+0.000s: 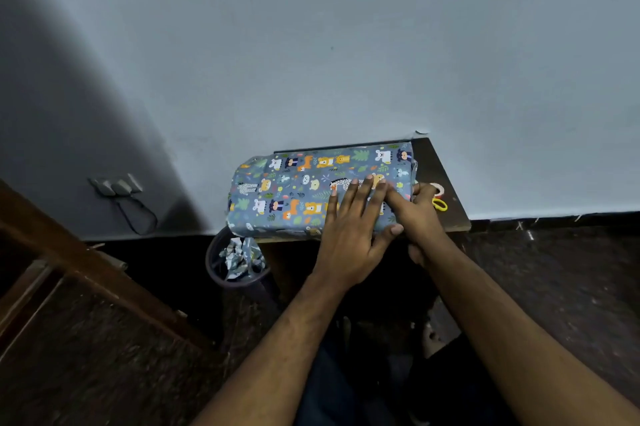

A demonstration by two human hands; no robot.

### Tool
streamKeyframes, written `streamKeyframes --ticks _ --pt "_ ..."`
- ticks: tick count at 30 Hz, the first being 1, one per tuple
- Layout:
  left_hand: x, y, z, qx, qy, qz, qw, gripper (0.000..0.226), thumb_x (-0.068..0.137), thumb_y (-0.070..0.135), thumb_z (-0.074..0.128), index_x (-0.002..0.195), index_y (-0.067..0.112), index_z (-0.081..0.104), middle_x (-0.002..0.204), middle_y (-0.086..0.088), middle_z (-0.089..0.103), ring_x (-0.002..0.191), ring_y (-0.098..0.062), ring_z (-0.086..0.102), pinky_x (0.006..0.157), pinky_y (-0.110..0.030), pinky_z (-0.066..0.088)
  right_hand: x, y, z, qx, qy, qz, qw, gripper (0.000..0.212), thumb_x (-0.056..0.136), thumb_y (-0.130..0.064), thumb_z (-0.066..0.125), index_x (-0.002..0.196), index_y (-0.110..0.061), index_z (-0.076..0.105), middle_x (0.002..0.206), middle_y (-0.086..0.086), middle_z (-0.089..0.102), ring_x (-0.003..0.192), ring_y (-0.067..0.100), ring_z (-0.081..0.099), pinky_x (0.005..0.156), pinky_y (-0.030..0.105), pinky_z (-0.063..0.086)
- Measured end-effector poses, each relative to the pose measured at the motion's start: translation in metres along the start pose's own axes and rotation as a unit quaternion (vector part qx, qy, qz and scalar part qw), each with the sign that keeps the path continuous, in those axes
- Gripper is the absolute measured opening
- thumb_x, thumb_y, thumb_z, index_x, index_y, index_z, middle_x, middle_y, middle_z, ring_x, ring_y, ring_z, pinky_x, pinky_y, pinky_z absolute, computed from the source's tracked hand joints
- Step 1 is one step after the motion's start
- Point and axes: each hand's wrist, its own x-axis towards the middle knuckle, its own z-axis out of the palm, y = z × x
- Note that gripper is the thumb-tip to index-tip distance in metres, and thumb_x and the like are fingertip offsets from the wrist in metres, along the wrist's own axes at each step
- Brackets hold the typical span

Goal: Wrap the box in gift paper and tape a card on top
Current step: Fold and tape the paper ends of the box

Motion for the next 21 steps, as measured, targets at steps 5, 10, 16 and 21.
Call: streamKeyframes --ticks 5,10,16,21 --pt "0.016 -0.002 0.023 0.004 0.037 -0.049 0.998 0.079 0.100 0.069 0.003 0.157 0.026 0.036 0.164 0.004 0.034 0.153 -0.020 0.026 0.123 -0.053 0.014 0.021 0.008 -0.001 -0.013 -0.013 0.070 0.997 0.062 0.089 -0.046 0.075 0.125 -0.018 0.034 0.109 0.002 0.064 0.087 0.016 0.071 0.063 0.027 0.061" --pt "0.036 -0.019 0.035 0.008 0.072 -0.069 0.995 0.077 0.101 0.066 0.005 0.155 0.024 0.041 0.160 0.003 0.041 0.151 -0.021 0.031 0.123 -0.050 0.017 0.049 0.006 0.009 -0.046 -0.031 0.080 0.995 0.064 0.089 -0.052 0.071 0.128 -0.022 0.030 0.110 0.000 0.063 0.087 0.013 0.070 0.063 0.026 0.058" --pt "0.052 -0.037 0.039 0.036 0.073 -0.111 0.990 0.081 0.100 0.067 0.003 0.141 0.022 0.058 0.147 0.005 0.054 0.141 -0.020 0.043 0.118 -0.051 0.025 0.058 0.022 0.022 -0.055 -0.054 0.099 0.992 0.052 0.096 -0.046 0.064 0.129 -0.025 0.029 0.112 0.002 0.066 0.096 0.018 0.071 0.059 0.026 0.059" --pt "0.051 -0.040 0.040 0.046 0.064 -0.123 0.989 0.070 0.103 0.063 0.012 0.140 0.027 0.059 0.142 0.007 0.057 0.137 -0.020 0.045 0.117 -0.051 0.026 0.061 0.033 0.024 -0.097 -0.044 0.064 0.992 0.040 0.093 -0.050 0.062 0.121 -0.031 0.040 0.113 0.003 0.069 0.098 0.023 0.071 0.083 0.046 0.062"
